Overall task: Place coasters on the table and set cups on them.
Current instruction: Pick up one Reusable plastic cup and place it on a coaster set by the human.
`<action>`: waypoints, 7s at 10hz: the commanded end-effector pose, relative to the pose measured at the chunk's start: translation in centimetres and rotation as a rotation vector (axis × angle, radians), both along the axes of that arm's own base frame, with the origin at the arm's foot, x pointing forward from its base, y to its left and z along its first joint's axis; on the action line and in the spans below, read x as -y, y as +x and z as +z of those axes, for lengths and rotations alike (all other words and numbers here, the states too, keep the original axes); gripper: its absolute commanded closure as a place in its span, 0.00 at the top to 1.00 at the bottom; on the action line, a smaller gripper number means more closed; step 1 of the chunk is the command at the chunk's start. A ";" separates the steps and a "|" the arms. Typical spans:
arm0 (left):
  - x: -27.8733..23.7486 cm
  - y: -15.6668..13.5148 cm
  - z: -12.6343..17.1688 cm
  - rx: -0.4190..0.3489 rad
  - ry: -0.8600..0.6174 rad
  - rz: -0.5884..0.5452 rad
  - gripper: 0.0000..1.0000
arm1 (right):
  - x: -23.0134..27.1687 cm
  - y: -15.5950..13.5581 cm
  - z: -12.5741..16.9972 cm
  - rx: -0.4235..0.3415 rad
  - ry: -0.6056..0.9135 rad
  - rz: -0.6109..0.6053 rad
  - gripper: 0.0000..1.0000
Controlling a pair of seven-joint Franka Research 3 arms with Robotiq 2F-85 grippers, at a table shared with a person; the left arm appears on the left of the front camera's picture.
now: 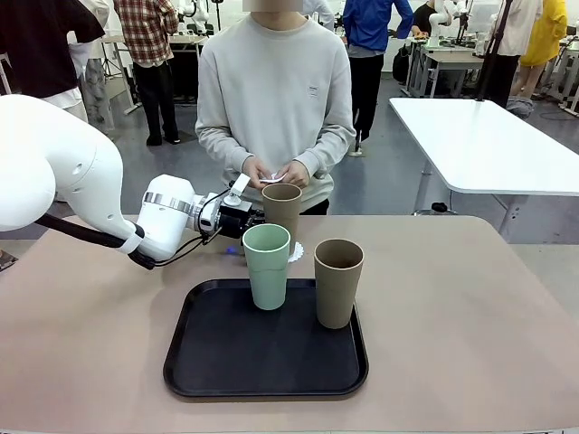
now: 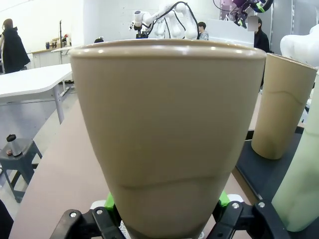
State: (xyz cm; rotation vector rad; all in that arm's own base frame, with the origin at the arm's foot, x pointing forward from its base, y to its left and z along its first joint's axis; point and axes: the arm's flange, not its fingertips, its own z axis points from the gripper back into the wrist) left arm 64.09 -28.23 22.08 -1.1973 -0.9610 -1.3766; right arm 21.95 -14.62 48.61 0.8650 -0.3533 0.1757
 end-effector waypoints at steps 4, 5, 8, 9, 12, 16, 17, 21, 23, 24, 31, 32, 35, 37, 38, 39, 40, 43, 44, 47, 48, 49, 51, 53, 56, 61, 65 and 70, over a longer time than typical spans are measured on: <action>0.2 0.2 -0.4 0.024 -0.024 -0.065 0.81 | 0.0 0.1 0.0 0.002 0.014 0.003 1.00; 0.2 0.2 -0.6 0.031 -0.031 -0.071 0.81 | 0.0 0.1 0.0 0.002 0.014 0.003 1.00; 0.4 0.3 -0.9 0.063 -0.038 -0.086 0.81 | 0.0 0.1 0.0 0.002 0.014 0.003 1.00; 0.5 0.3 -0.8 0.074 -0.042 -0.088 0.81 | 0.0 0.1 0.0 0.002 0.014 0.003 1.00; 0.5 0.5 -0.5 0.100 -0.052 -0.090 0.81 | 0.0 0.1 0.0 0.002 0.014 0.003 1.00; 0.6 1.0 -0.8 0.097 -0.049 -0.089 0.81 | 0.0 0.1 0.0 0.002 0.014 0.003 1.00; 0.5 1.1 -1.0 0.096 -0.048 -0.086 0.81 | 0.0 0.1 0.0 0.002 0.014 0.003 1.00; 0.7 1.3 -1.3 0.094 -0.045 -0.081 0.81 | 0.0 0.1 0.0 0.002 0.014 0.003 1.00; 0.7 1.3 -1.2 0.078 -0.036 -0.078 1.00 | 0.0 0.1 0.0 0.002 0.014 0.003 1.00; 0.7 1.2 -1.2 0.074 -0.034 -0.078 1.00 | 0.0 0.1 0.0 0.002 0.014 0.003 1.00; 0.3 1.5 -0.6 0.061 -0.050 -0.079 1.00 | 0.0 0.1 0.0 0.002 0.014 0.003 1.00; 0.2 1.5 -0.6 0.060 -0.051 -0.078 1.00 | 0.0 0.1 0.0 0.002 0.014 0.003 1.00; 0.0 1.6 -0.5 0.037 -0.054 -0.086 1.00 | 0.0 0.1 0.0 0.002 0.014 0.003 1.00; -0.2 1.6 -0.4 0.026 -0.048 -0.091 1.00 | 0.0 0.1 0.0 0.002 0.014 0.003 1.00; -0.2 1.6 -0.3 0.019 -0.047 -0.091 1.00 | 0.0 0.1 0.0 0.002 0.014 0.003 1.00; -0.3 1.5 -0.3 0.012 -0.047 -0.093 1.00 | 0.0 0.1 0.0 0.002 0.014 0.003 1.00; -0.3 1.4 -0.4 0.007 -0.041 -0.098 1.00 | 0.0 0.1 0.0 0.002 0.014 0.003 1.00; -0.6 1.2 -0.3 0.006 -0.029 -0.100 1.00 | 0.0 0.1 0.0 0.002 0.014 0.003 1.00; -0.8 1.2 -0.2 0.007 -0.026 -0.100 1.00 | 0.0 0.1 0.0 0.002 0.014 0.003 1.00; -1.2 1.2 0.0 0.008 -0.019 -0.095 1.00 | 0.0 0.1 0.0 0.002 0.014 0.003 1.00; -1.5 1.1 0.2 0.010 -0.014 -0.094 1.00 | 0.0 0.1 0.0 0.002 0.014 0.003 1.00; -2.0 1.1 0.2 0.013 -0.010 -0.091 1.00 | 0.0 0.1 0.0 0.002 0.014 0.003 1.00; -3.0 1.0 0.5 0.014 -0.002 -0.080 1.00 | 0.0 0.1 0.0 0.002 0.014 0.003 1.00; -4.3 1.0 1.0 0.025 0.004 -0.062 1.00 | 0.0 0.1 0.0 0.002 0.014 0.003 1.00; -7.8 0.6 2.4 0.056 0.038 -0.018 1.00 | 0.0 0.1 0.0 0.002 0.014 0.003 1.00; -13.6 -10.1 17.8 -0.084 0.643 0.271 1.00 | 0.0 0.1 0.0 0.002 0.014 0.003 1.00; -9.9 -13.8 23.7 -0.306 0.895 0.480 1.00 | 0.0 0.1 0.0 0.002 0.014 0.003 1.00; -6.3 -13.8 25.4 -0.311 0.989 0.542 1.00 | 0.0 0.1 0.0 0.002 0.014 0.003 1.00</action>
